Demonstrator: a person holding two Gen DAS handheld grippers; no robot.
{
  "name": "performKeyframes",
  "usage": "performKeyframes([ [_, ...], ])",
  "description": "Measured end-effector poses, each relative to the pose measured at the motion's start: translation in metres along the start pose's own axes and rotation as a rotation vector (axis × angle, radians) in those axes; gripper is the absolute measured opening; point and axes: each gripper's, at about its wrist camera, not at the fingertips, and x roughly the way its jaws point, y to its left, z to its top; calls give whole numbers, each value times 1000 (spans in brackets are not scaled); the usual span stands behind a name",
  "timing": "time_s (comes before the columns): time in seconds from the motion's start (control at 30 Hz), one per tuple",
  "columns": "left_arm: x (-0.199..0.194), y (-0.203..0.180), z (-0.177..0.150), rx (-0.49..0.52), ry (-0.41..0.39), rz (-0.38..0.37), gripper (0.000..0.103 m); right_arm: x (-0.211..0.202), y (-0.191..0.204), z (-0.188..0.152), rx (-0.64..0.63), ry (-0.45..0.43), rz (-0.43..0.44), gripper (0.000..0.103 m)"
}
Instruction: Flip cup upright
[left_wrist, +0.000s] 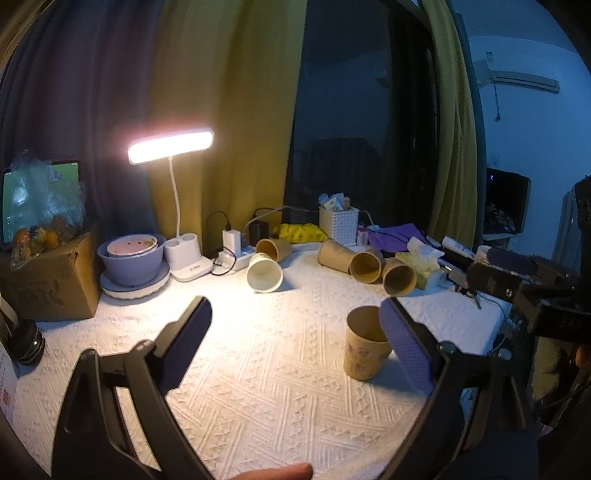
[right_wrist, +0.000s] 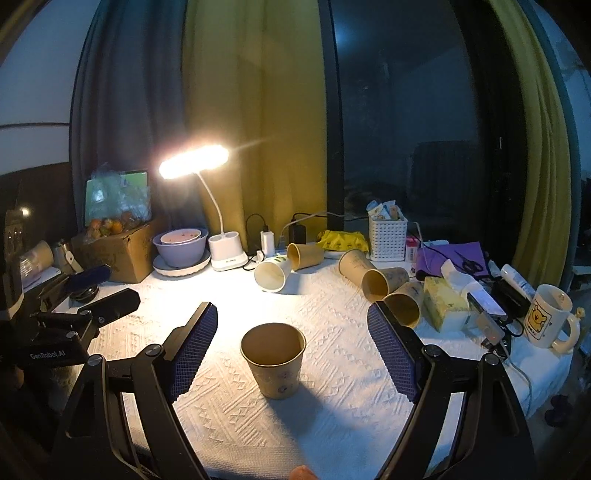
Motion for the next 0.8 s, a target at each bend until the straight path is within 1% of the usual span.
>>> performKeyframes([
  [0.27,0,1,-1,-20,9,-19,93,1,1,-2,1,4,9,86],
  [0.8,-2,5,-1,-34,8,-20,93,4,3,-5,2,9,12,86],
])
